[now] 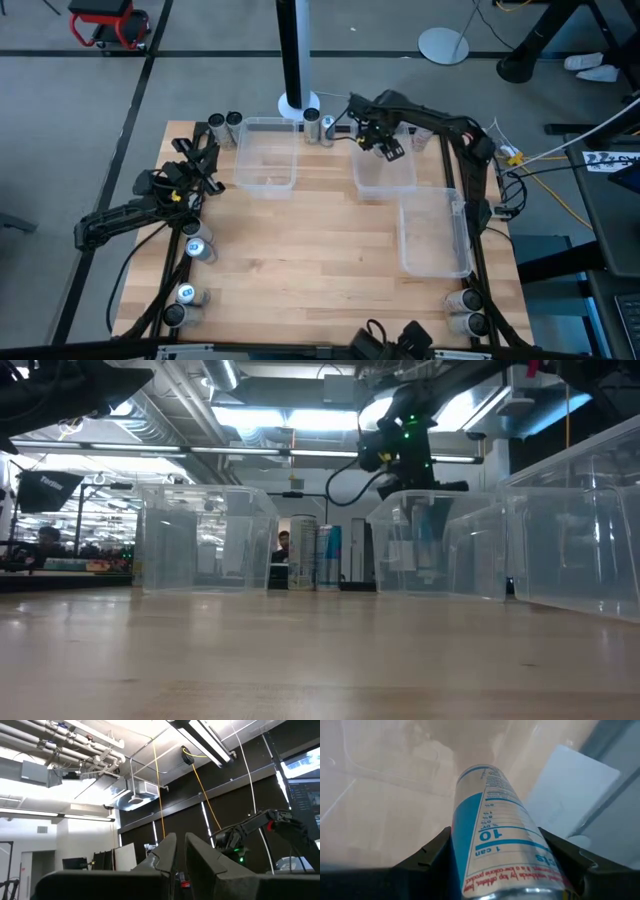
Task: Sort soda cans
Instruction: Put the blue soda can into the top right transparent bin
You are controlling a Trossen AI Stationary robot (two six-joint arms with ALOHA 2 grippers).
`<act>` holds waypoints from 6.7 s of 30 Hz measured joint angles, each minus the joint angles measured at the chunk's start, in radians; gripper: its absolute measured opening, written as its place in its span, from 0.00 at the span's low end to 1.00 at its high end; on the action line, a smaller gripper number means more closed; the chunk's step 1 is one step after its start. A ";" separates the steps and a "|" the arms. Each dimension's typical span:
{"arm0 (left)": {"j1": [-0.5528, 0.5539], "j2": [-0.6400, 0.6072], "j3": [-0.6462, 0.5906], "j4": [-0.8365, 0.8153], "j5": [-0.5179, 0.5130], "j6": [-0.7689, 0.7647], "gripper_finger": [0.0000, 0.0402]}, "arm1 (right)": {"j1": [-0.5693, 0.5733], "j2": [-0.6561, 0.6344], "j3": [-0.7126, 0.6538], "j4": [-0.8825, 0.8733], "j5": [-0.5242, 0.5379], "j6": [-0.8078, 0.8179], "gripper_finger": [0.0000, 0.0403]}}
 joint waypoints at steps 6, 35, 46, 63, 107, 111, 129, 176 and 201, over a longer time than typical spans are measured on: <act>0.000 0.000 0.000 0.000 0.000 0.000 0.08 | -0.002 0.034 -0.001 0.008 0.003 -0.001 0.57; 0.000 0.000 0.000 0.000 0.038 -0.018 0.08 | 0.002 0.057 0.038 -0.090 0.106 0.027 0.85; 0.000 0.000 0.000 0.000 0.038 -0.016 0.08 | 0.002 0.053 0.325 -0.252 0.105 0.053 0.85; 0.000 0.000 0.000 0.002 0.038 -0.015 0.08 | 0.001 0.057 0.454 0.219 -0.241 0.045 0.85; 0.000 0.000 0.000 0.008 0.038 -0.034 0.08 | -0.006 0.227 0.222 0.603 -0.393 0.239 0.85; 0.000 0.000 0.000 0.009 0.038 -0.034 0.08 | -0.005 0.226 0.221 0.614 -0.392 0.232 0.85; 0.000 0.000 0.000 0.009 0.038 -0.034 0.08 | -0.005 0.236 0.224 0.635 -0.426 0.182 0.61; 0.000 0.000 0.000 0.008 0.038 -0.034 0.08 | -0.005 0.014 0.615 0.180 -0.446 0.057 0.61; 0.000 0.000 0.000 0.008 0.038 -0.052 0.08 | 0.119 -0.128 0.575 -0.197 -0.174 0.064 0.61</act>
